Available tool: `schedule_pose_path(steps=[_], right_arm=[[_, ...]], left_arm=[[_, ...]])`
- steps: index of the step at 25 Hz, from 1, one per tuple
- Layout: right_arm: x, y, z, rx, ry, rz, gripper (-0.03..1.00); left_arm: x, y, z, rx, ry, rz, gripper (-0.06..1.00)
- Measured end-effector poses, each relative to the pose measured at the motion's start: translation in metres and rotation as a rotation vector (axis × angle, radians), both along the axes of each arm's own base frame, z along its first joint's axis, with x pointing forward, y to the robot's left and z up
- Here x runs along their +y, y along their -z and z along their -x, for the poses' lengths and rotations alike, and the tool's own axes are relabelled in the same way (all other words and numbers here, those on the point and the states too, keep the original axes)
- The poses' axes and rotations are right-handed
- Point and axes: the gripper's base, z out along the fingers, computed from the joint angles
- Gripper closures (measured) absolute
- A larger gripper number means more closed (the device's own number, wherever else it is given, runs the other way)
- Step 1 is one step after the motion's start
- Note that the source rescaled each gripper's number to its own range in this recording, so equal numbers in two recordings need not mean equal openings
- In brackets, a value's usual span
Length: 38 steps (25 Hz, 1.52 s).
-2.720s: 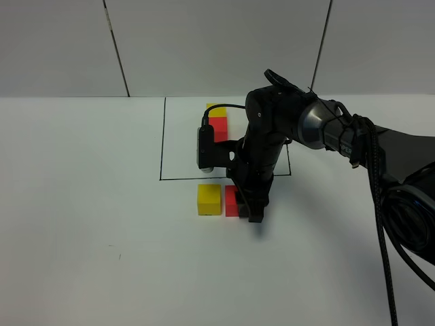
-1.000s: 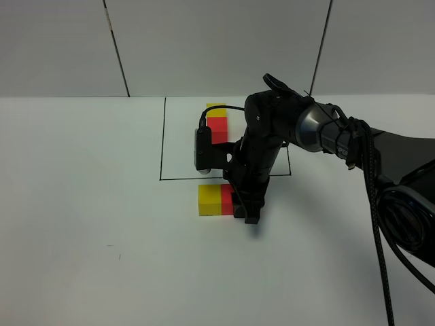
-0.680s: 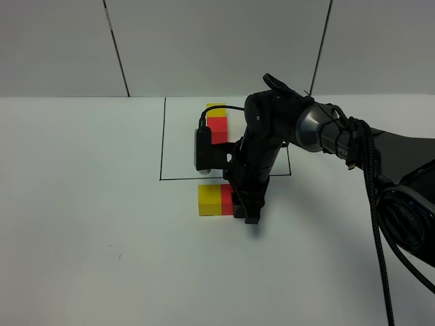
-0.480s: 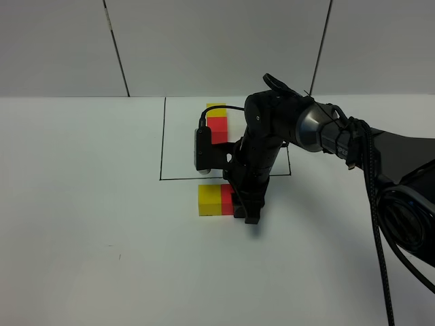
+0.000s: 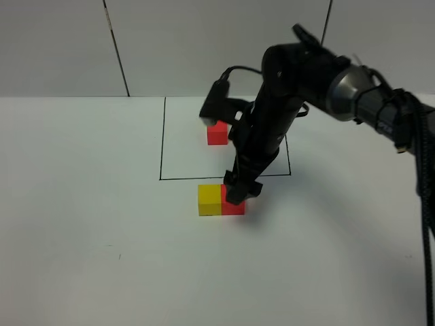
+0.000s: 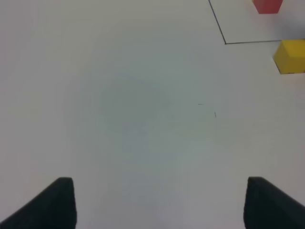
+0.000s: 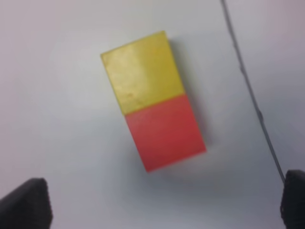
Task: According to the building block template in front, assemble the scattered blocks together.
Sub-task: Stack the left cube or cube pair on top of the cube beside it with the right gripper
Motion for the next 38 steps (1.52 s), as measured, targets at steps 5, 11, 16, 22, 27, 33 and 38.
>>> schedule_pose_path(steps=[5,11,16,22,27,33,38], right_arm=[[-0.047,-0.043,-0.01,0.007,0.35,-0.043,-0.02],[-0.098,-0.089,-0.013,-0.155,0.704,-0.08,0.13],[-0.121,-0.102,0.009,-0.266,0.819,-0.185,0.15],[-0.131,-0.073,0.046,-0.296,0.892,-0.248,0.15],[-0.133,-0.041,0.062,-0.282,0.911,-0.258,0.15],[-0.133,-0.036,0.063,-0.312,0.876,-0.259,0.15],[-0.131,-0.045,0.058,-0.363,0.737,-0.199,0.15]], left_arm=[[0.0,0.0,0.0,0.0,0.0,0.0,0.27],[0.0,0.0,0.0,0.0,0.0,0.0,0.27],[0.0,0.0,0.0,0.0,0.0,0.0,0.27],[0.0,0.0,0.0,0.0,0.0,0.0,0.27],[0.0,0.0,0.0,0.0,0.0,0.0,0.27],[0.0,0.0,0.0,0.0,0.0,0.0,0.27],[0.0,0.0,0.0,0.0,0.0,0.0,0.27]])
